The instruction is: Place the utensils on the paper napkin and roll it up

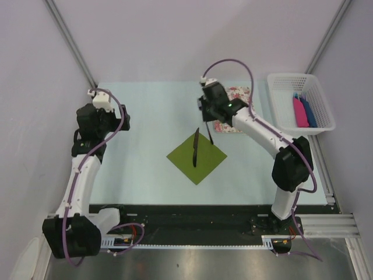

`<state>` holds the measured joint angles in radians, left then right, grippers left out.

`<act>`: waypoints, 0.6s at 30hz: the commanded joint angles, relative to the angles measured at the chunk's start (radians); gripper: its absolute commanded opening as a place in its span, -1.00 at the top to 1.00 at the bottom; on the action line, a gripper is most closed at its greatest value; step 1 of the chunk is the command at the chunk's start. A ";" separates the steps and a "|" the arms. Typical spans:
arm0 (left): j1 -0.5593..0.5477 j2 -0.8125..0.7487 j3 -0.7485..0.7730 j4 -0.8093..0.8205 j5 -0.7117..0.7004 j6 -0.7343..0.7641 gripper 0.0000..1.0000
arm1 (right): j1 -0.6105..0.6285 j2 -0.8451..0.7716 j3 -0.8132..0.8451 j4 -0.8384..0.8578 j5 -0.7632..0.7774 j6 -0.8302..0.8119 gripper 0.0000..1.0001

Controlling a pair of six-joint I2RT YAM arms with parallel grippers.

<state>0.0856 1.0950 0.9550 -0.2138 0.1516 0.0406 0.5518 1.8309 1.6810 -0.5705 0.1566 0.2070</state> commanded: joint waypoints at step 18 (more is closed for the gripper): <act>-0.049 -0.181 -0.176 0.185 0.163 -0.151 -1.00 | 0.131 0.176 -0.145 0.052 0.052 0.437 1.00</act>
<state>0.0410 0.9371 0.7967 -0.0891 0.2993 -0.0795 0.6872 1.9953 1.5356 -0.5640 0.2211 0.5816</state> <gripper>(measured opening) 0.996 0.016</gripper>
